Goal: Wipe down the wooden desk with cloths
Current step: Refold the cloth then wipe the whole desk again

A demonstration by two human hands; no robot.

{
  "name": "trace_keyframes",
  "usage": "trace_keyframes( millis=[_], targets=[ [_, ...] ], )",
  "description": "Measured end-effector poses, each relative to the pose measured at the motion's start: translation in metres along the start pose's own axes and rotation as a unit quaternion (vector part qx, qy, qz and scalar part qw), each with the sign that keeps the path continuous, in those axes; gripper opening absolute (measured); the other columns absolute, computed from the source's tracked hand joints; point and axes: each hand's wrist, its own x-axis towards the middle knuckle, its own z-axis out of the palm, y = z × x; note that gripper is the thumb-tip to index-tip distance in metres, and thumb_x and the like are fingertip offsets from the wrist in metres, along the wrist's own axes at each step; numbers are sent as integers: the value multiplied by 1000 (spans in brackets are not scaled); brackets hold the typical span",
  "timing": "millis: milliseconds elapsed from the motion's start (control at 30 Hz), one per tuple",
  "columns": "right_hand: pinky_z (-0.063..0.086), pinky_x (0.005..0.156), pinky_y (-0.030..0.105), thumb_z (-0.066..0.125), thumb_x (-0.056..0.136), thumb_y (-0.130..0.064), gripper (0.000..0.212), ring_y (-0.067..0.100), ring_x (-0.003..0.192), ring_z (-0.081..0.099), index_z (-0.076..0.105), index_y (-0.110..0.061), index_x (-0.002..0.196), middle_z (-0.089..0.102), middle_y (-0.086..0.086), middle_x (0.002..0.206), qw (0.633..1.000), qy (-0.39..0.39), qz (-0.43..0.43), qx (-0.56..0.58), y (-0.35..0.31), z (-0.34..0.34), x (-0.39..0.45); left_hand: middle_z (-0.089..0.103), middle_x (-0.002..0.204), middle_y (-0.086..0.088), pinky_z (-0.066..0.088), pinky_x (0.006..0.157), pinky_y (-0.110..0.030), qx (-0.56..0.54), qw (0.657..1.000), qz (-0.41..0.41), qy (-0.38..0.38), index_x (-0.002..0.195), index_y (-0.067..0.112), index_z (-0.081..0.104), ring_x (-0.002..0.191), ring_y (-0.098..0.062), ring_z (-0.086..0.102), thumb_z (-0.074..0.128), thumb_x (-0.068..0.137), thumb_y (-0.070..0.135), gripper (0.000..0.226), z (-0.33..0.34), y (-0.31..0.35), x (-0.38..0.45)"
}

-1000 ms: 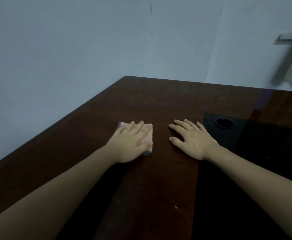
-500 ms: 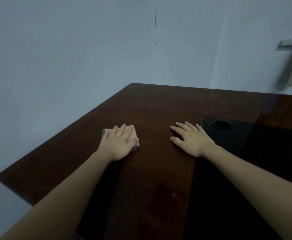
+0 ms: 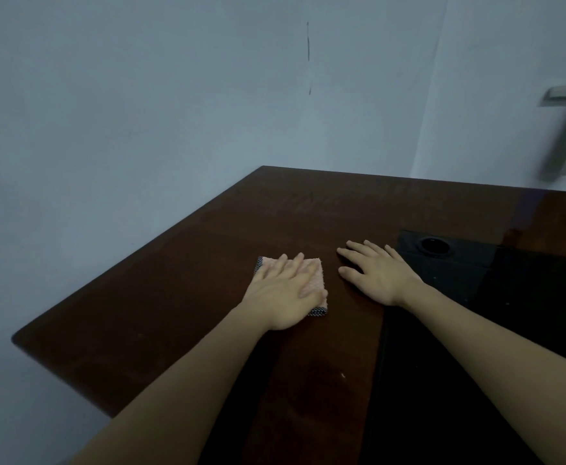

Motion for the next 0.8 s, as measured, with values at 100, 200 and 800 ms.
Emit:
trace_keyframes(
  millis=[100, 200, 800],
  targets=[
    [1, 126, 46, 27, 106, -55, 55, 17, 156, 5, 23, -38, 159, 12, -10, 169, 1000, 12, -3, 18, 2, 1, 0, -12, 169, 9, -9, 125, -44, -2, 1000, -4, -3, 161, 41, -5, 156, -18, -12, 18, 101, 67, 69, 0, 7, 8],
    [3, 125, 45, 29, 107, -52, 53, 17, 156, 9, 30, -35, 158, 18, -8, 168, 999, 27, -3, 37, 3, 1, 0, -11, 170, 8, -9, 125, -44, -1, 1000, 4, -3, 161, 40, -5, 156, -19, -12, 18, 102, 67, 69, 0, 12, 12],
    [11, 125, 48, 33, 105, -56, 56, 19, 154, 17, 35, -31, 156, 25, -7, 166, 1000, 24, -4, 19, 0, -1, 3, -9, 170, 3, 0, 125, -49, 34, 991, -130, 1, 160, 39, -8, 157, -25, -5, 9, 101, 68, 69, -18, -117, 7]
  ],
)
